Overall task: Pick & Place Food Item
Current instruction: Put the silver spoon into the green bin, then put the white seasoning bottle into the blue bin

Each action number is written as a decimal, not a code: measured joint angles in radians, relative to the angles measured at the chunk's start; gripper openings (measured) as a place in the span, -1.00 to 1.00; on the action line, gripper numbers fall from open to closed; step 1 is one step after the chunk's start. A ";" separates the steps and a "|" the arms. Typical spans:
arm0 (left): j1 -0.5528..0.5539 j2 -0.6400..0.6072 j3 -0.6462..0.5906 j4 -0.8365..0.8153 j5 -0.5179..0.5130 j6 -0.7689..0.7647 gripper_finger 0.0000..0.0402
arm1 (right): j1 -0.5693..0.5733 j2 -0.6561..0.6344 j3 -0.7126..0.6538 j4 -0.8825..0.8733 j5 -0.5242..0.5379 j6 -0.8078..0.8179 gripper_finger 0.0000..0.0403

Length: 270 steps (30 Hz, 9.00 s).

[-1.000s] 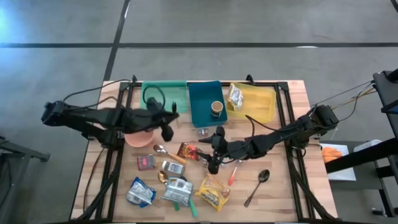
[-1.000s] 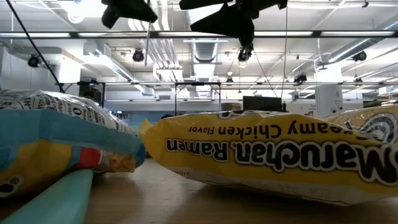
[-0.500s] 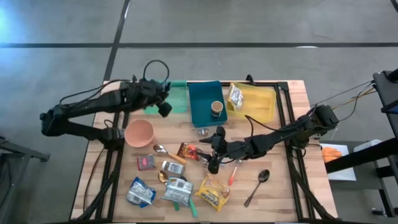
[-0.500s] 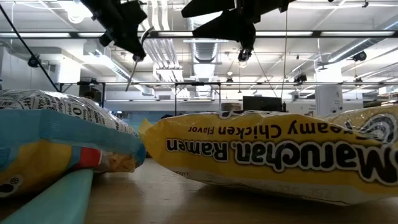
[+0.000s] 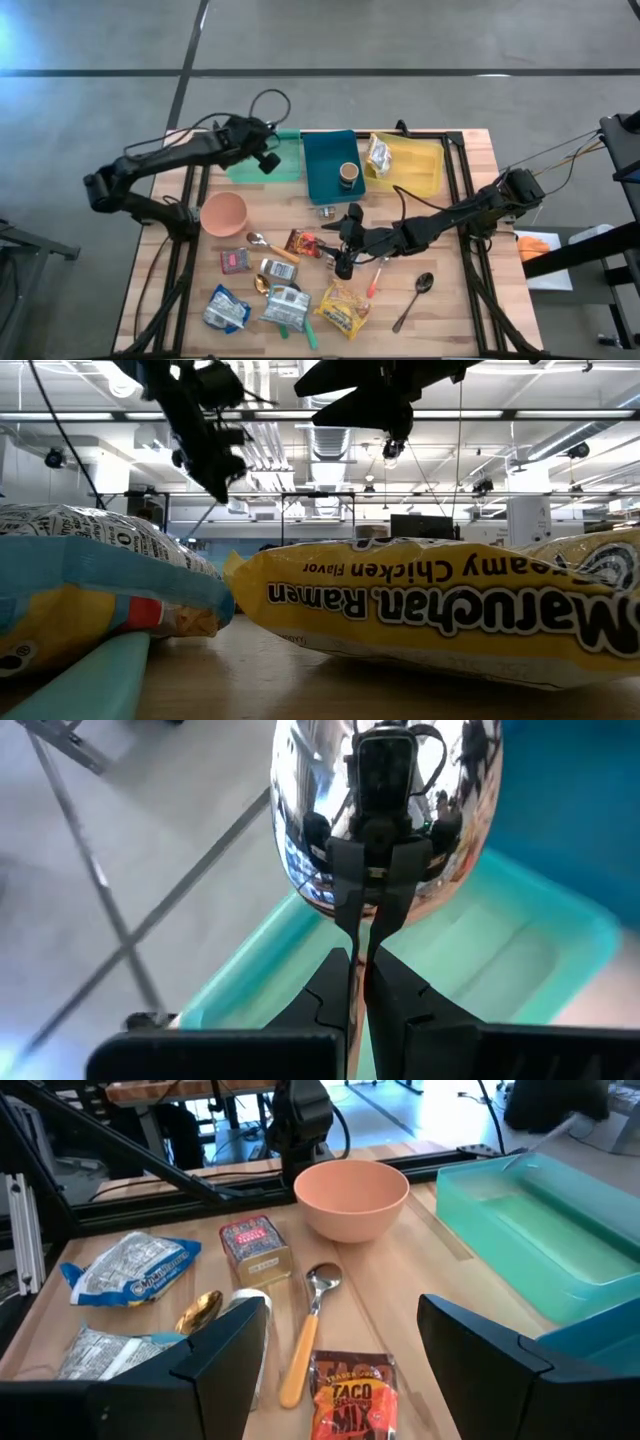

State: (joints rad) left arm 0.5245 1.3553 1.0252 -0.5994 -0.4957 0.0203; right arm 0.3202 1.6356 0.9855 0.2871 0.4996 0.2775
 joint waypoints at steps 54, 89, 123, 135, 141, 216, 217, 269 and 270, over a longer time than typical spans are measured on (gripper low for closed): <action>0.092 0.351 0.167 -0.370 0.355 0.325 -0.95 | -0.011 0.000 0.000 0.001 -0.002 -0.050 0.29; 0.145 0.351 0.147 -0.423 0.425 0.236 -0.95 | -0.011 0.000 0.000 0.005 -0.002 -0.050 0.29; 0.140 0.352 -0.024 -0.438 0.523 0.233 -0.95 | -0.011 0.001 0.000 0.007 -0.002 -0.050 0.29; 0.136 0.351 -0.102 -0.335 0.527 0.210 -0.95 | -0.011 0.000 0.000 0.007 -0.002 -0.050 0.29; 0.136 0.351 -0.114 -0.324 0.528 0.208 -0.95 | -0.011 0.000 0.000 0.007 -0.002 -0.050 0.29; -0.486 -0.058 0.013 -0.481 0.406 -0.003 -0.05 | -0.011 0.001 0.000 0.005 -0.003 -0.049 0.29; -0.534 -0.055 0.007 -0.471 0.400 -0.003 -0.05 | -0.011 0.001 0.000 0.005 -0.004 -0.049 0.29; -0.931 0.151 -0.128 -0.117 0.467 -0.265 -0.02 | 0.010 0.001 0.000 0.005 -0.085 0.011 0.29; -0.931 0.151 -0.130 -0.107 0.467 -0.265 0.01 | 0.010 0.001 0.000 0.005 -0.085 0.011 0.29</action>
State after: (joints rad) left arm -0.4061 1.5063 0.8952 -0.7068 -0.0288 -0.2443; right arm 0.3298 1.6363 0.9859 0.2922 0.4149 0.2890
